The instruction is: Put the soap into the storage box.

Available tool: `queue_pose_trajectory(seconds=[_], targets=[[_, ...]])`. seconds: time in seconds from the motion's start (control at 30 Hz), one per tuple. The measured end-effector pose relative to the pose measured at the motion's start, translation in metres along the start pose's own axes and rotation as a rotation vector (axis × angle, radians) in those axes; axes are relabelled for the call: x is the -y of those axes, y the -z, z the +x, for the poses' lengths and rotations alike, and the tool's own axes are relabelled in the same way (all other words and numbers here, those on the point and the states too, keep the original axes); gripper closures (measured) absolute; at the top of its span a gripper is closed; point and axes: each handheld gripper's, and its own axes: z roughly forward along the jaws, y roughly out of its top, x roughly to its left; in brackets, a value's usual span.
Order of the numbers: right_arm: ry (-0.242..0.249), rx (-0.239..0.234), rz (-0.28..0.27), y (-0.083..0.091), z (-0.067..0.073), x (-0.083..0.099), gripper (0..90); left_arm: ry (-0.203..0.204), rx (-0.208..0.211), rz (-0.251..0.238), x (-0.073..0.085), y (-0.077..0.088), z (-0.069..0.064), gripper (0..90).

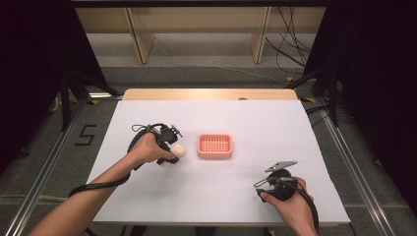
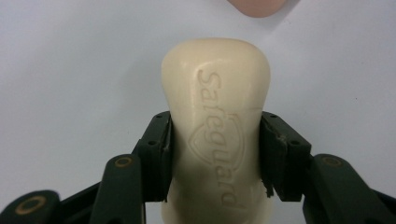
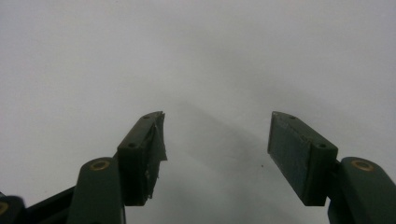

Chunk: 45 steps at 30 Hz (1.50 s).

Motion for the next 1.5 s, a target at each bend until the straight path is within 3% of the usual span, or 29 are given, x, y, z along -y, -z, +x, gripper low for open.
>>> queue_pose_trajectory(seconds=[0.43,0.8,1.5], targets=[[0.001,0.009,-0.013,-0.001,0.000,0.001,36.9,-0.054,-0.005,-0.014,-0.010,0.000,-0.003,49.0],[0.017,0.016,-0.019,0.001,0.000,0.003,36.6,-0.065,-0.003,-0.031,-0.013,0.002,-0.001,49.0],[0.004,0.020,-0.024,0.002,-0.001,0.006,36.3,-0.134,-0.009,-0.061,-0.030,0.001,-0.004,49.0]])
